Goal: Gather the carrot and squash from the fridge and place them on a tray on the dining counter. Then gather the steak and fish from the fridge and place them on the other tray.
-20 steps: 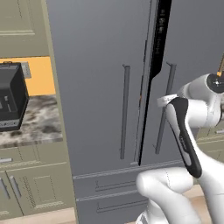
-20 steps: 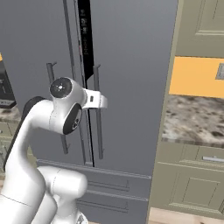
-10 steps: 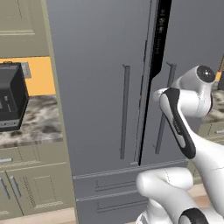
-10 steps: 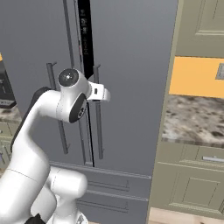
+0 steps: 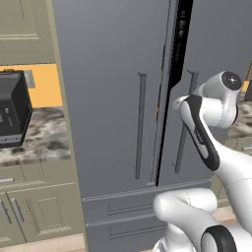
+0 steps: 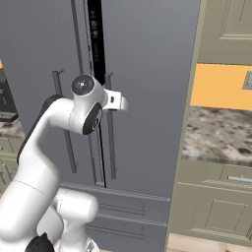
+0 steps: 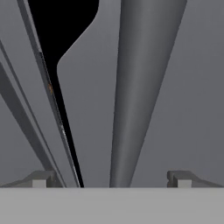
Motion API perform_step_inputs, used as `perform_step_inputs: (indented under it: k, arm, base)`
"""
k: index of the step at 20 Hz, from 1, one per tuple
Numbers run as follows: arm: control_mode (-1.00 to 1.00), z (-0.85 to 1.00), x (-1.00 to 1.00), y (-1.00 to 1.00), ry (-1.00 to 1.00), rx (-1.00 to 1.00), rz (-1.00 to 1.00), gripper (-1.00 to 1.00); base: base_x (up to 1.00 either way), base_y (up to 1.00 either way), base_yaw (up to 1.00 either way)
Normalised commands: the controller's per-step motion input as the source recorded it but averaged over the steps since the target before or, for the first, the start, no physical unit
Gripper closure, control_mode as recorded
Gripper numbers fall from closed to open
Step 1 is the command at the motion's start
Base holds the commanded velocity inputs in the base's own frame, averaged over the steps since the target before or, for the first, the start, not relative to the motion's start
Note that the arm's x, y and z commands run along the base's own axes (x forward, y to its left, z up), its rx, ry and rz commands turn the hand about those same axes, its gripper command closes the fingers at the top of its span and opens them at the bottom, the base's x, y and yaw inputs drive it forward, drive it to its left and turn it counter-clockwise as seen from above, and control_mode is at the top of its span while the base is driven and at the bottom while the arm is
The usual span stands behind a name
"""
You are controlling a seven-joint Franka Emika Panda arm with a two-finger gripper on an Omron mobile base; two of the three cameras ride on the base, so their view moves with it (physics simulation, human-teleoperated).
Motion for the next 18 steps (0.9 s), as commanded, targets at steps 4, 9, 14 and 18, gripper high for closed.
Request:
perform_step_inputs:
  k: [4, 9, 14, 18]
  arm:
    - [-1.00, 0.00, 0.12, -0.10, -0.04, 0.00, 0.00, -1.00]
    - [-1.00, 0.00, 0.31, 0.00, 0.00, 0.00, 0.00, -1.00]
    - [-1.00, 0.00, 0.35, 0.00, 0.00, 0.00, 0.00, -1.00]
    - [-1.00, 0.00, 0.15, 0.00, 0.00, 0.00, 0.00, 1.00]
  base:
    - [0.00, 0.00, 0.00]
    - [0.00, 0.00, 0.00]
    - [0.00, 0.00, 0.00]
    - [0.00, 0.00, 0.00]
